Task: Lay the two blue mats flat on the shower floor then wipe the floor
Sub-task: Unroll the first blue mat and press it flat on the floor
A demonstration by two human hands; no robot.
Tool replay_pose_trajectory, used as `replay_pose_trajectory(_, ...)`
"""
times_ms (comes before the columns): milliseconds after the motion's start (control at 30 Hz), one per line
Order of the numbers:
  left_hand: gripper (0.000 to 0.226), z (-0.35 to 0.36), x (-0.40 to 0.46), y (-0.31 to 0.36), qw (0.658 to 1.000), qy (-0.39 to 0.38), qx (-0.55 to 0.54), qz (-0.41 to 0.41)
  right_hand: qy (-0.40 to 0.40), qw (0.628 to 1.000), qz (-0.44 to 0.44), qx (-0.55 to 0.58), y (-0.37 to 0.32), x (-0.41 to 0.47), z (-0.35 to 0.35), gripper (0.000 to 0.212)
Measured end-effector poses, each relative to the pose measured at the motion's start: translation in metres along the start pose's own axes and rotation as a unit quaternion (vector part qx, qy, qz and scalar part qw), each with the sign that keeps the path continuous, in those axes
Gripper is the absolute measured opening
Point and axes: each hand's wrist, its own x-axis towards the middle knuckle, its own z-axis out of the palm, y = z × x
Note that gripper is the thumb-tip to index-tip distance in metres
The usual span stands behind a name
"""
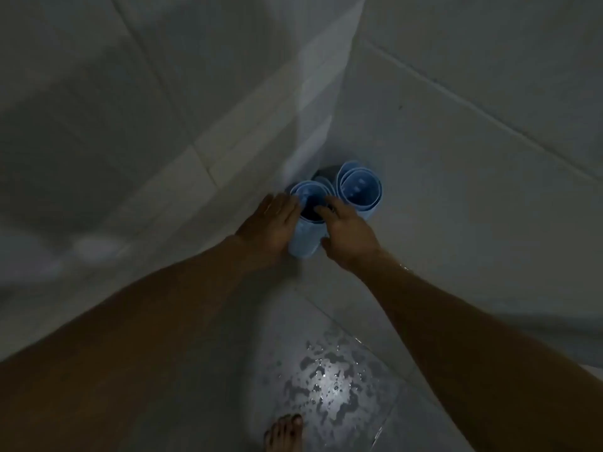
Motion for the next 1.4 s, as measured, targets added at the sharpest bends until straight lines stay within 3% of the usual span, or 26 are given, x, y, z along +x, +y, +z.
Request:
replay_pose_trajectory(100, 0.066, 0.009, 0.01, -0.001, 0.997, -0.046, 0.023, -0.051, 0.025, 0.994, -0.01, -0.111, 0.003, 0.013, 0.012, 0.052)
replay_pose_trajectory(300, 0.024, 0.018, 0.0, -0.009, 0.993, 0.081, 0.075, 0.039, 0.053, 0.983, -0.034, -0.171, -0.003, 0.014, 0.018, 0.037)
replay_pose_trajectory(433, 0.019, 0.013, -0.013, -0.006, 0.989, 0.075, 0.115, 0.049, 0.049, 0.975, -0.084, -0.202, -0.01, 0.004, 0.021, 0.036)
replay_pose_trajectory(600, 0.014, 0.002, -0.03, 0.013, 0.986, 0.097, 0.119, 0.068, 0.087, 0.968, -0.126, -0.201, -0.009, -0.023, 0.028, 0.019)
replay_pose_trajectory(700, 0.02, 0.0, -0.04, 0.032, 0.984, 0.081, 0.122, 0.098, 0.093, 0.967, -0.146, -0.189, 0.001, -0.049, 0.033, 0.017)
replay_pose_trajectory(800, 0.013, -0.006, -0.052, 0.066, 0.98, 0.101, 0.114, 0.13, 0.064, 0.971, -0.136, -0.184, 0.015, -0.087, 0.032, 0.013)
replay_pose_trajectory(933, 0.004, -0.012, -0.069, 0.128, 0.973, 0.095, 0.103, 0.183, -0.035, 0.979, -0.101, -0.173, 0.033, -0.152, 0.025, 0.024)
replay_pose_trajectory(1000, 0.021, -0.014, -0.08, 0.164, 0.974, 0.056, 0.112, 0.19, -0.054, 0.981, -0.077, -0.172, 0.043, -0.189, 0.023, 0.026)
replay_pose_trajectory(1167, 0.027, -0.026, -0.104, 0.274, 0.976, 0.035, 0.105, 0.189, -0.045, 0.985, -0.055, -0.16, 0.087, -0.293, 0.024, 0.024)
replay_pose_trajectory(1400, 0.025, -0.004, -0.121, 0.387, 0.968, 0.063, 0.106, 0.217, -0.018, 0.997, 0.012, -0.07, 0.15, -0.404, 0.048, 0.024)
